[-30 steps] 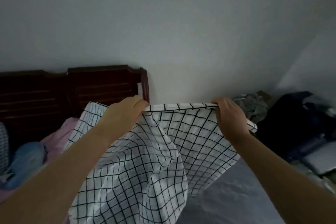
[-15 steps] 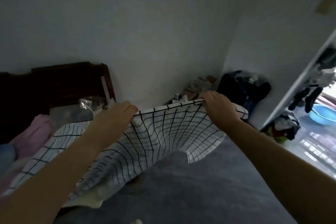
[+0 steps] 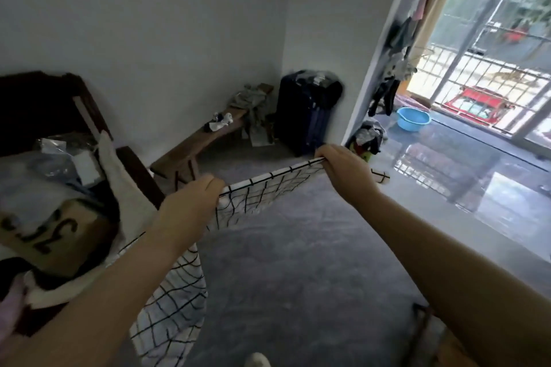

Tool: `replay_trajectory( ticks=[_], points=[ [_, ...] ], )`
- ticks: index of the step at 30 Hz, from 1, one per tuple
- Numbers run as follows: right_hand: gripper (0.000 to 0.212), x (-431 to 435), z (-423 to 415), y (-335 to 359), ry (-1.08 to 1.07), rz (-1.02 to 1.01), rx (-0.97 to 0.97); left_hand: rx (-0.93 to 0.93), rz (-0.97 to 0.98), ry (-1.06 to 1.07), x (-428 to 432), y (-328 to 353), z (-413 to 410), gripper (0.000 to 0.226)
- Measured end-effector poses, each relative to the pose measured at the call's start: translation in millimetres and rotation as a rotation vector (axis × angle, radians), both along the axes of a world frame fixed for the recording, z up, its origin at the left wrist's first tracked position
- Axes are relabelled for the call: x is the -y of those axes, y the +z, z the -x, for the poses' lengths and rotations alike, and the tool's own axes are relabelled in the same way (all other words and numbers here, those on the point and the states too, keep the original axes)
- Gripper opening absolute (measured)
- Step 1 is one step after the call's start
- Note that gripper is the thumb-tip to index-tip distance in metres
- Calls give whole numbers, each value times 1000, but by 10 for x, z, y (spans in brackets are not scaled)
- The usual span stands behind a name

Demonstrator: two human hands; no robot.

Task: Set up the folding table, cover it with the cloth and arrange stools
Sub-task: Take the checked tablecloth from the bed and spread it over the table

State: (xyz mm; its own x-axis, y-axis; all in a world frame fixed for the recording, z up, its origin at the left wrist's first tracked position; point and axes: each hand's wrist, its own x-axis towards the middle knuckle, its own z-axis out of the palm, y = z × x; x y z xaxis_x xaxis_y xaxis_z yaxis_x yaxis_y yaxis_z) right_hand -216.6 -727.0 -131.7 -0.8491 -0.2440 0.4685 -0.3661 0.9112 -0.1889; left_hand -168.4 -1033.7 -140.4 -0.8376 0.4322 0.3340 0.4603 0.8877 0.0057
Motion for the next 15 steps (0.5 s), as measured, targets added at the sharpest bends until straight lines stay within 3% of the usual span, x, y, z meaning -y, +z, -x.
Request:
replay_trajectory(
  ticks=[6,11,15],
  points=[
    [11,-446,-1038,-238,-98,-40,88,129,-94,-42,-438,-444,-871,13],
    [8,-937,-1866,-316,-122,-56,153,168,-94,-103,-907,-542,-1491,27],
    [9,-1378,-2370,-341,-145,-23,144,129,-57,-151,-1381,-538,-1920,22]
  ],
)
